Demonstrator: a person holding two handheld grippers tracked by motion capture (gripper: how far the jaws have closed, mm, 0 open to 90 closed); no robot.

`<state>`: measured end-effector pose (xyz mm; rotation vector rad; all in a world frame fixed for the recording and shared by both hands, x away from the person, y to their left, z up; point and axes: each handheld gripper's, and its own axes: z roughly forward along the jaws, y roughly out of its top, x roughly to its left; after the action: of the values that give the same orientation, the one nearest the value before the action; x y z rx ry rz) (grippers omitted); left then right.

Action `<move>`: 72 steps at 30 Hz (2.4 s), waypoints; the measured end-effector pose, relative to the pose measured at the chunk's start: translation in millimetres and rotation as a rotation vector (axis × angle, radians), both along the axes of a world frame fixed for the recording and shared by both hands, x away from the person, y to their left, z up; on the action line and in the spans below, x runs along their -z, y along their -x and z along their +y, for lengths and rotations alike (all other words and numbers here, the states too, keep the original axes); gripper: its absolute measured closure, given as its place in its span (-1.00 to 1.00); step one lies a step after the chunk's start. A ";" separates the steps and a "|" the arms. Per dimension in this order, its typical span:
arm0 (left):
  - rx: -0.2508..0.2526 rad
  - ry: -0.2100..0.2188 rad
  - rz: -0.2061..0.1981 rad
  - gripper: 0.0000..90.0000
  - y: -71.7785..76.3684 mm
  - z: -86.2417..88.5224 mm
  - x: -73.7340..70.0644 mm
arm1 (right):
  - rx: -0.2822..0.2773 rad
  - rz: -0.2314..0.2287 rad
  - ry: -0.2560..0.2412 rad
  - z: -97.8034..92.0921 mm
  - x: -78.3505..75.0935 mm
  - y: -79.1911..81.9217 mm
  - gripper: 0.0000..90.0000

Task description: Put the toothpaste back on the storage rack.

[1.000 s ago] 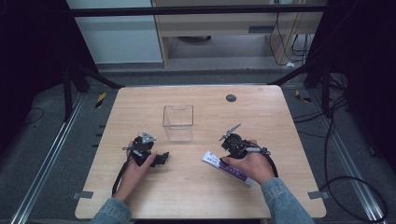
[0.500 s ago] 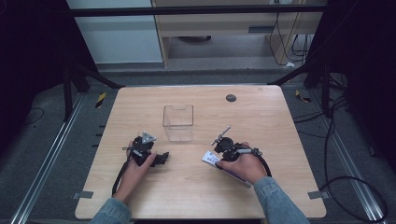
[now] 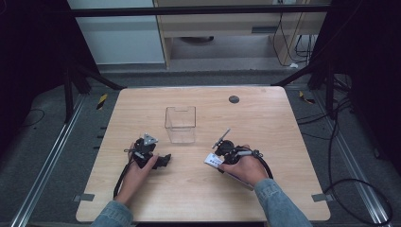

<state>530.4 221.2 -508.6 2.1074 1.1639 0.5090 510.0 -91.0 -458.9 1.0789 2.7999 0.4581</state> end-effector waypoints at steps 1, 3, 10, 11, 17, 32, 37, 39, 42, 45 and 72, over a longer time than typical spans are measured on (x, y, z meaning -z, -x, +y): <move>0.000 0.000 0.000 -1.00 0.0 0.0 0.0 | -0.007 -0.001 0.003 0.0 0.5 -0.3 0.13; 0.000 0.000 0.000 -1.00 0.0 0.0 0.0 | -0.007 0.006 0.009 0.0 0.6 -0.6 0.14; 0.000 0.000 0.000 -1.00 0.0 0.0 0.0 | -0.002 0.016 0.017 -1.1 2.6 -2.2 0.17; 0.000 0.000 0.000 -1.00 0.0 0.0 0.0 | -0.010 0.017 0.017 -1.3 3.6 -3.1 0.17; 0.000 0.000 0.000 -1.00 0.0 0.0 0.0 | -0.006 0.026 0.023 0.0 4.7 -3.8 0.17; 0.000 0.000 0.000 -1.00 0.0 0.0 0.0 | -0.011 0.028 0.022 -1.2 9.2 -4.5 0.23; 0.000 0.000 0.000 -1.00 0.0 0.0 0.0 | -0.013 0.026 0.022 -1.1 9.6 -4.7 0.23; 0.000 0.000 0.000 -1.00 0.0 0.0 0.0 | -0.015 0.026 0.023 -1.2 9.6 -4.9 0.24; 0.000 0.000 0.000 -1.00 0.0 0.0 0.0 | -0.018 0.025 0.024 -1.1 9.6 -5.0 0.25; 0.000 0.000 0.000 -1.00 0.0 0.0 0.0 | -0.030 0.013 0.030 -1.0 9.6 -4.4 0.32; 0.000 0.000 0.000 -1.00 -0.1 0.0 0.0 | 0.053 -0.085 -0.079 -21.7 -26.3 -1.2 0.75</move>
<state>530.4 221.2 -508.6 2.1077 1.1636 0.5084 511.2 -112.6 -432.6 1.1179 2.6937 0.5992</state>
